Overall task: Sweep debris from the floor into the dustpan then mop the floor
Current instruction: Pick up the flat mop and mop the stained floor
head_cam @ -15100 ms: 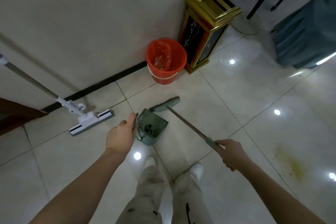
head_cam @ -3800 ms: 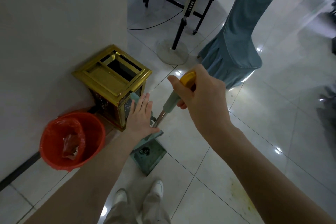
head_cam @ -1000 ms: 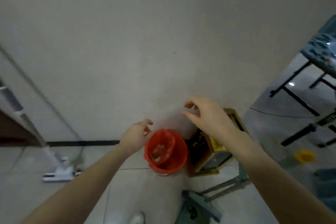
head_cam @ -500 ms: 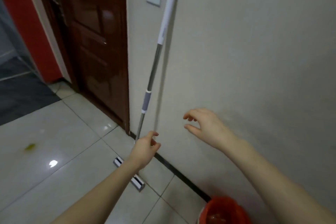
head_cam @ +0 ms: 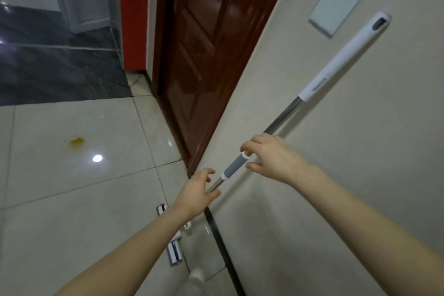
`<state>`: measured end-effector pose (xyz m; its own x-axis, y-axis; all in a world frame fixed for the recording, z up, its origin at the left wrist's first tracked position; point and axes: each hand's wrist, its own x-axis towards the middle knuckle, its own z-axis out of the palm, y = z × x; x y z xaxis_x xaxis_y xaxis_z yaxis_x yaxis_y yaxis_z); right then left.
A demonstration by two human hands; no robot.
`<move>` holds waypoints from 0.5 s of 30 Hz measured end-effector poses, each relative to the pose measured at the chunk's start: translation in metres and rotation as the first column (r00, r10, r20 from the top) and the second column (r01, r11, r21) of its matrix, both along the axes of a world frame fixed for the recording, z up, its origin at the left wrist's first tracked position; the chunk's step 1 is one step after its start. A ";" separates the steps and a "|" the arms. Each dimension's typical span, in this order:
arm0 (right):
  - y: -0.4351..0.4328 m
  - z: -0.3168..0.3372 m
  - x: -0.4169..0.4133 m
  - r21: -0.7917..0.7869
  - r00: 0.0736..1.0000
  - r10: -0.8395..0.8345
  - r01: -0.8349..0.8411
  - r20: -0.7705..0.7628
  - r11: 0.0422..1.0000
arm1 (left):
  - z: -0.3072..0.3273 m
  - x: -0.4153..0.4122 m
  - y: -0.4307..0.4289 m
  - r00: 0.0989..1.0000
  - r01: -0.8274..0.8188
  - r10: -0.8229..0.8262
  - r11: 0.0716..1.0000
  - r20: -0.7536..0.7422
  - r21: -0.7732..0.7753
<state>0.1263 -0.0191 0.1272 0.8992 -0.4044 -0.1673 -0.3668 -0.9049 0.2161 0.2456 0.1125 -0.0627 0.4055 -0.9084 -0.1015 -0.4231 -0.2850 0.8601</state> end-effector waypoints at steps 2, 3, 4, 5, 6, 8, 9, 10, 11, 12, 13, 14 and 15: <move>-0.033 -0.001 0.018 -0.034 0.996 0.062 -0.064 -0.068 0.997 | -0.003 0.002 -0.024 0.999 -0.035 0.036 0.999 0.025 -0.017; -0.049 -0.002 0.027 -0.052 0.990 0.090 -0.096 -0.109 0.994 | -0.005 0.002 -0.038 0.998 -0.041 0.042 0.999 0.046 -0.022; -0.065 -0.002 0.036 -0.063 0.981 0.114 -0.125 -0.157 0.990 | -0.007 0.002 -0.052 0.997 -0.045 0.046 0.999 0.065 -0.021; -0.081 -0.003 0.044 -0.065 0.969 0.133 -0.149 -0.209 0.987 | -0.009 0.002 -0.065 0.996 -0.048 0.049 0.999 0.078 -0.013; -0.095 -0.004 0.050 -0.057 0.954 0.147 -0.167 -0.262 0.984 | -0.012 0.000 -0.080 0.996 -0.051 0.051 0.999 0.080 -0.001; -0.117 -0.009 0.058 -0.003 0.917 0.169 -0.183 -0.362 0.983 | -0.018 -0.004 -0.107 0.996 -0.053 0.051 0.998 0.075 0.029; -0.126 -0.013 0.060 0.027 0.897 0.186 -0.191 -0.401 0.981 | -0.023 -0.008 -0.120 0.995 -0.056 0.052 0.998 0.086 0.041; -0.132 -0.017 0.061 0.049 0.877 0.207 -0.207 -0.433 0.977 | -0.028 -0.011 -0.133 0.994 -0.063 0.058 0.997 0.098 0.048; -0.138 -0.021 0.061 0.066 0.858 0.225 -0.220 -0.462 0.973 | -0.033 -0.015 -0.144 0.992 -0.071 0.065 0.996 0.105 0.053; -0.141 -0.024 0.061 0.080 0.839 0.232 -0.222 -0.493 0.972 | -0.039 -0.019 -0.155 0.991 -0.076 0.069 0.995 0.113 0.059; -0.144 -0.027 0.061 0.088 0.818 0.235 -0.223 -0.525 0.971 | -0.045 -0.022 -0.165 0.989 -0.082 0.073 0.995 0.126 0.065; -0.145 -0.030 0.061 0.087 0.796 0.241 -0.232 -0.556 0.969 | -0.051 -0.025 -0.172 0.987 -0.091 0.081 0.994 0.137 0.069; -0.146 -0.033 0.061 0.076 0.771 0.253 -0.258 -0.584 0.963 | -0.057 -0.029 -0.178 0.986 -0.100 0.090 0.993 0.142 0.068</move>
<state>0.1877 -0.1650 0.0937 0.7002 -0.1777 -0.6914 0.0764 -0.9443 0.3200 0.2171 -0.0654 -0.1198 0.5047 -0.8570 -0.1046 -0.5047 -0.3911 0.7696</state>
